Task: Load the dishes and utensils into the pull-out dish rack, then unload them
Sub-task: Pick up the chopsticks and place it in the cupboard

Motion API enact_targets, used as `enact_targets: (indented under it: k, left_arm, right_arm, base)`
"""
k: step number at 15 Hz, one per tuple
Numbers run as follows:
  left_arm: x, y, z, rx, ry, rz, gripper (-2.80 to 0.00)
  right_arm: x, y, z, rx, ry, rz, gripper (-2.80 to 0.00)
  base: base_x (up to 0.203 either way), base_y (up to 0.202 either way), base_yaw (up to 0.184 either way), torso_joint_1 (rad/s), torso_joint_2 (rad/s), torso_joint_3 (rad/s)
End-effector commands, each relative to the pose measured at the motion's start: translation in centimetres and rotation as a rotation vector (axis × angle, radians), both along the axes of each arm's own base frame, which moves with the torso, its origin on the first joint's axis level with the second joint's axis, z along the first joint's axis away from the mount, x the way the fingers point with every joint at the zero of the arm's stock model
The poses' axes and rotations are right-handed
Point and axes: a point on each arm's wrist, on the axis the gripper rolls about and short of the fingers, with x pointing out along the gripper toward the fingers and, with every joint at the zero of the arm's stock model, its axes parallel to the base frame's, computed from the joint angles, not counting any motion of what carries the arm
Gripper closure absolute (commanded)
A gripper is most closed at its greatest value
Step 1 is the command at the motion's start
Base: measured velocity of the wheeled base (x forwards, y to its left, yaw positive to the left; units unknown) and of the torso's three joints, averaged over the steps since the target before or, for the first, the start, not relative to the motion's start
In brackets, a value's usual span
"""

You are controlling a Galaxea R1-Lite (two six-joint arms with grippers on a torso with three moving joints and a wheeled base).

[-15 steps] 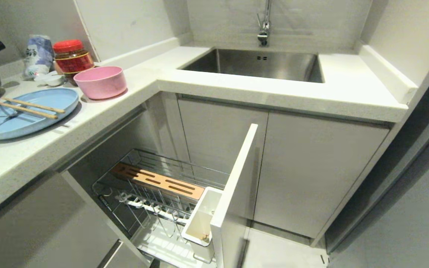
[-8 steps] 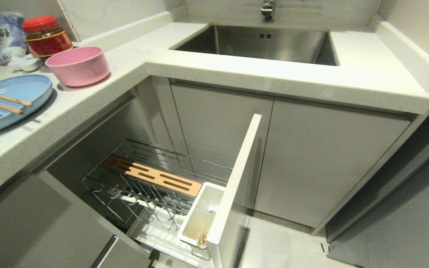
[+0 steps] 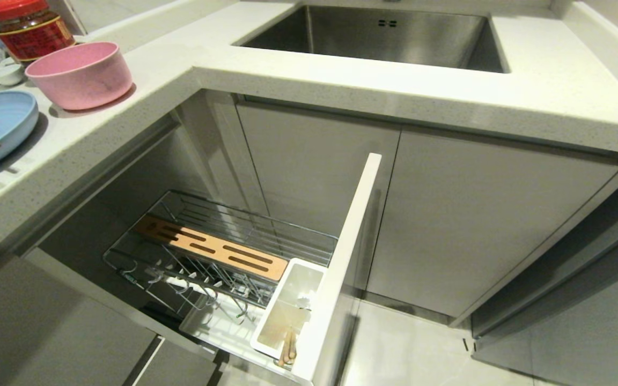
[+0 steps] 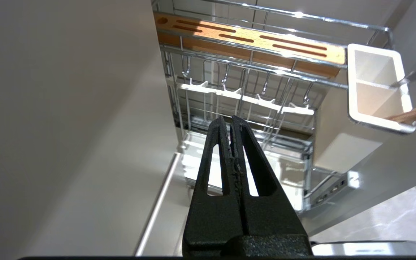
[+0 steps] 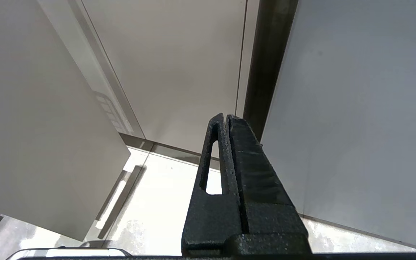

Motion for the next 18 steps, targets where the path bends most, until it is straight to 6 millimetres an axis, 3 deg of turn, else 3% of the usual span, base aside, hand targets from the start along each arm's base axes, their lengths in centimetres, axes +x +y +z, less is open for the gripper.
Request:
enact_targets:
  k: [1,3,5,8,11,15,18]
  left_arm:
    - [0.1,0.0,-0.3,0.017,0.013,-0.006,0.0]
    - [-0.2,0.0,0.9,0.055,-0.032,-0.007,0.0]
    - [-1.5,0.0,4.1,0.062,-0.139,-0.003,0.0]
    - [-5.2,-0.1,10.0,0.078,-0.271,-0.015,0.0]
    - [-8.7,-0.4,17.0,0.098,-0.343,-0.054,0.0]
    - [-6.1,-1.1,27.7,0.081,-0.325,0.002,0.0]
    - [-1.7,-1.0,32.4,-0.038,-0.288,0.053,0.0]
  right_arm:
    - [0.2,0.0,-0.7,0.0,0.024,0.0,0.0]
    - [0.2,0.0,-0.7,0.0,0.024,0.0,0.0]
    - [0.2,0.0,-0.7,0.0,0.025,0.0,0.0]
    - [0.2,0.0,-0.7,0.0,0.026,0.0,0.0]
    - [0.2,0.0,-0.7,0.0,0.024,0.0,0.0]
    - [0.2,0.0,-0.7,0.0,0.026,0.0,0.0]
    - [0.2,0.0,-0.7,0.0,0.024,0.0,0.0]
  base:
    - [0.0,0.0,0.0,0.0,0.0,0.0]
    - [0.0,0.0,0.0,0.0,0.0,0.0]
    - [0.0,0.0,0.0,0.0,0.0,0.0]
    - [0.0,0.0,0.0,0.0,0.0,0.0]
    - [0.0,0.0,0.0,0.0,0.0,0.0]
    - [0.0,0.0,0.0,0.0,0.0,0.0]
    - [0.0,0.0,0.0,0.0,0.0,0.0]
